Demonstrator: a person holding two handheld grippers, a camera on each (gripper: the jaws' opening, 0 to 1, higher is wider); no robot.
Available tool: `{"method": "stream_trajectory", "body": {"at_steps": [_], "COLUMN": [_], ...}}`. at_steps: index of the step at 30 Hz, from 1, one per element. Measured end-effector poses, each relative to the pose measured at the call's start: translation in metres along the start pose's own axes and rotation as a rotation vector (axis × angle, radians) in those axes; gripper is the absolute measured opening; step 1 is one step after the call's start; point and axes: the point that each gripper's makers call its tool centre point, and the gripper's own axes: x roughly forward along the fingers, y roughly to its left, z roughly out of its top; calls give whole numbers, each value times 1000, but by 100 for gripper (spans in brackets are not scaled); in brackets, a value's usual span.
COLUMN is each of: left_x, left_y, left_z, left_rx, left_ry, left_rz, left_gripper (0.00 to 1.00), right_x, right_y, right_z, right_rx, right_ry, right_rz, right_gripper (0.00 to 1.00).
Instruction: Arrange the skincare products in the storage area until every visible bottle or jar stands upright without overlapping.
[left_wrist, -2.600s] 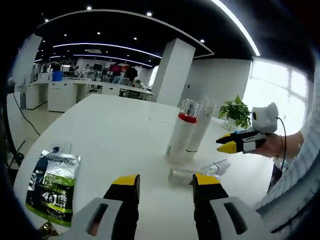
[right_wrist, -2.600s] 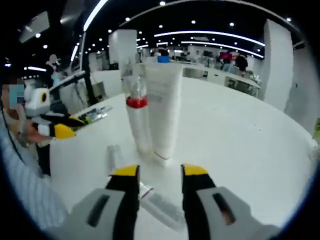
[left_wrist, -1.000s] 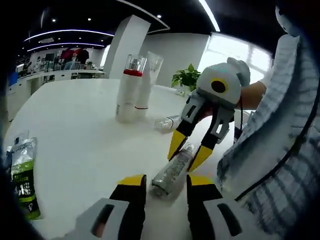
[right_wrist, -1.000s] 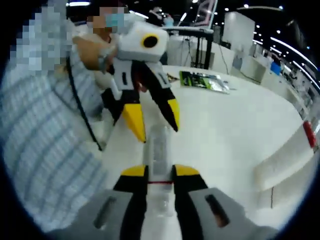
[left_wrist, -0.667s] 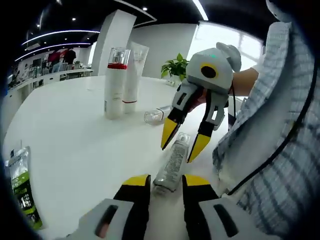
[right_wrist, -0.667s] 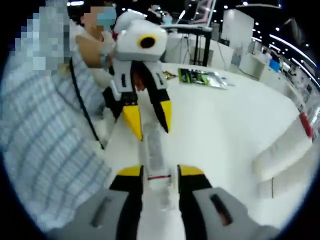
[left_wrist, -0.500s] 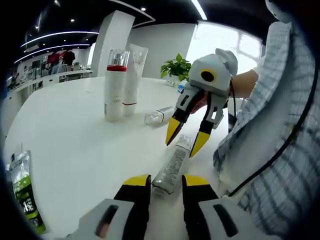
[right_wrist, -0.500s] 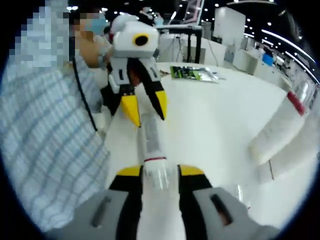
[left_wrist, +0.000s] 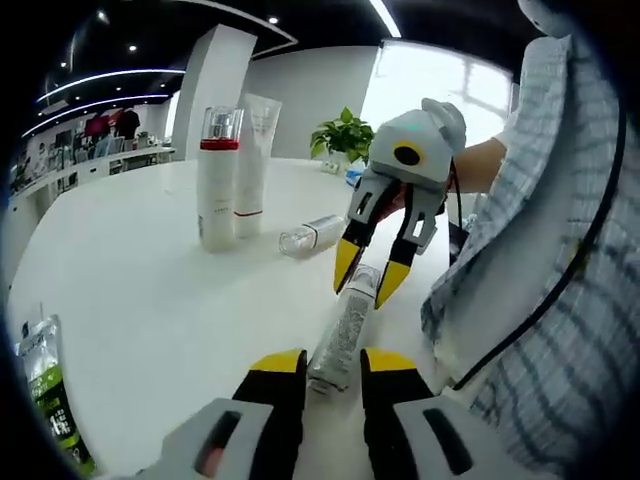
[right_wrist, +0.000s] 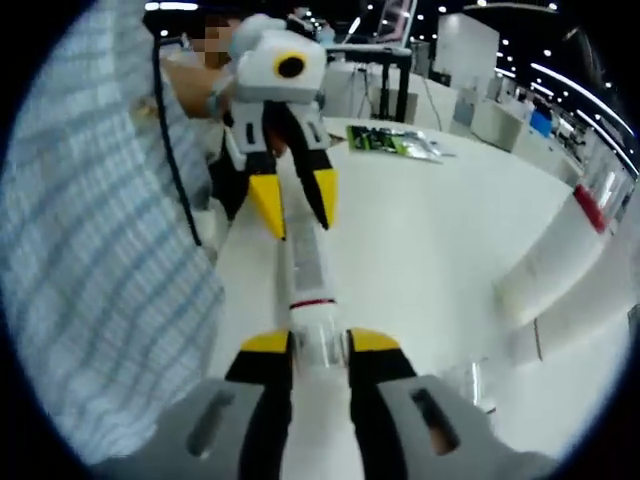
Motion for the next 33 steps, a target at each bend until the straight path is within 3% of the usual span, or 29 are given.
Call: {"method": "stream_trajectory", "body": {"at_steps": [4, 8, 11, 14, 21, 26, 33], "left_x": [0, 4, 4, 4, 5, 5, 6], "left_y": [1, 0, 2, 2, 4, 5, 4], "left_z": [0, -6, -7, -9, -14, -17, -19], "left_rx": [3, 59, 64, 68, 59, 60, 83], "left_ry": [-16, 24, 25, 31, 33, 36, 40], "left_rz": [7, 17, 22, 28, 44, 49, 48], "left_gripper": [22, 22, 22, 22, 21, 21, 21], "right_x": [-12, -27, -29, -30, -20, -12, -5], "right_y": [0, 1, 1, 3, 10, 13, 20], "right_z": [11, 41, 58, 81, 114, 128, 139], "right_rx": [-15, -18, -80, -98, -141, -152, -199], "right_ry": [-11, -80, -87, -145, -208, -247, -253], "right_rz": [21, 58, 53, 60, 74, 68, 28], "right_gripper": [18, 18, 18, 18, 18, 18, 19]}}
